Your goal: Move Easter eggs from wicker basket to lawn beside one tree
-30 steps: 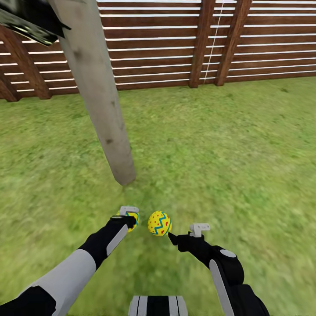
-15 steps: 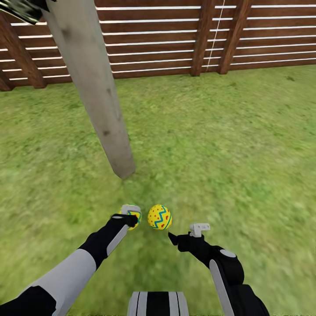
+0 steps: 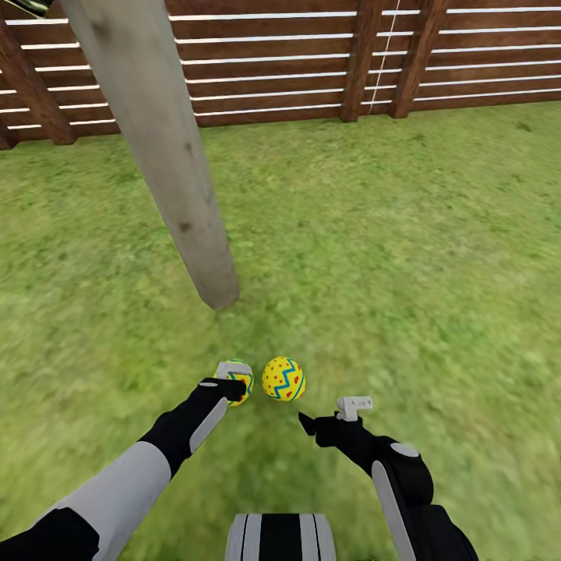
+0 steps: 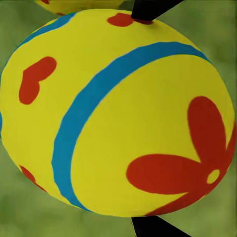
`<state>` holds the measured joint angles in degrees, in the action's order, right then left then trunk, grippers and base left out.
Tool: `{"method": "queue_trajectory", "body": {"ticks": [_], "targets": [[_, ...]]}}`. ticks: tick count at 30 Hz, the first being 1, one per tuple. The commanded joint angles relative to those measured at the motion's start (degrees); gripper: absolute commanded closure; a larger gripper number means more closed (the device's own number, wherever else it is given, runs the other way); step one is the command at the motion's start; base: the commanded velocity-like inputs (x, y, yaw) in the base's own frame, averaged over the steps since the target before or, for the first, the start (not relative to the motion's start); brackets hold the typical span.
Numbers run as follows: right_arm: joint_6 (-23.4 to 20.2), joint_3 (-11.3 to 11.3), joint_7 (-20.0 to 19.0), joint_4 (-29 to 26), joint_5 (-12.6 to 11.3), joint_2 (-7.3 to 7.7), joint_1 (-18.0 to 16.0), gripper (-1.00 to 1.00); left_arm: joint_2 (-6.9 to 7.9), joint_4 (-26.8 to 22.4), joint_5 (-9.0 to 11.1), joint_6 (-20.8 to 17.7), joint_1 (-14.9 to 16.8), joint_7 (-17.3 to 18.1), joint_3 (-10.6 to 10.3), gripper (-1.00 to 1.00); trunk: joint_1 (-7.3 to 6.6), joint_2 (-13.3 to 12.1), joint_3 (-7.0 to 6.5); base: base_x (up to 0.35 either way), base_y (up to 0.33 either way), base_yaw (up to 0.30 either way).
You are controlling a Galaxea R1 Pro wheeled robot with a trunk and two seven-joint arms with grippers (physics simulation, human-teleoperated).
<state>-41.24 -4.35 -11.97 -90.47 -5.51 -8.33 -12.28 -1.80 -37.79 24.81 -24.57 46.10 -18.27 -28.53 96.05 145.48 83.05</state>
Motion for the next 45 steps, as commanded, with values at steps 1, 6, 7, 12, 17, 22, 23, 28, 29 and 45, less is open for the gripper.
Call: {"method": "queue_trajectory", "body": {"ticks": [1,6,7,12,17,22,23,28,29,45], "targets": [[-0.3,0.0,0.1,-0.1,-0.6,-0.02,0.0,-1.0,0.05,-0.1,0.6,-0.1,0.0,-0.5,-0.3,1.0,0.01,0.0,0.27,0.0,0.0,0.0],[-0.3,0.0,0.2,-0.1,-0.6,-0.02,0.0,-1.0,0.05,-0.1,0.6,-0.2,0.0,-0.6,-0.3,1.0,0.09,0.1,0.93,0.0,0.0,0.0],[-0.3,0.0,0.1,-0.1,-0.6,-0.02,0.0,-1.0,0.05,-0.1,0.6,-0.1,0.0,-0.6,-0.3,1.0,0.09,0.1,0.93,0.0,0.0,0.0],[-0.3,0.0,0.1,-0.1,-0.6,-0.02,0.0,-1.0,0.05,-0.1,0.6,-0.1,0.0,-0.7,-0.3,1.0,0.17,0.1,1.6,0.0,0.0,0.0],[-0.3,0.0,0.2,-0.1,-0.6,-0.02,0.0,-1.0,0.05,-0.1,0.6,-0.1,0.0,-0.9,-0.3,1.0,0.24,0.2,2.26,0.0,0.0,0.0],[-0.3,0.0,0.2,-0.1,-0.6,-0.02,0.0,-1.0,0.05,-0.1,0.6,-0.1,0.0,-1.0,-0.3,1.0,0.32,0.2,2.93,0.0,0.0,0.0],[-0.3,0.0,0.2,-0.1,-0.6,-0.02,0.0,-1.0,0.05,-0.1,0.6,-0.1,0.0,-1.0,-0.3,1.0,0.35,0.2,3.15,0.0,0.0,0.0],[-0.3,0.0,0.2,-0.1,-0.6,-0.02,0.0,-1.0,0.05,-0.1,0.6,-0.1,0.0,-1.0,-0.4,1.0,0.4,0.2,3.59,0.0,0.0,0.0],[-0.3,0.0,0.1,-0.1,-0.6,-0.02,0.0,-1.0,0.05,-0.1,0.6,-0.1,0.0,-1.0,-0.4,1.0,0.4,0.2,3.59,0.0,0.0,0.0],[-0.3,0.0,0.1,-0.1,-0.6,-0.02,0.0,-1.0,0.05,-0.1,0.6,-0.1,0.0,-0.9,-0.3,-1.0,0.27,0.2,2.48,0.0,0.0,0.0]]}}
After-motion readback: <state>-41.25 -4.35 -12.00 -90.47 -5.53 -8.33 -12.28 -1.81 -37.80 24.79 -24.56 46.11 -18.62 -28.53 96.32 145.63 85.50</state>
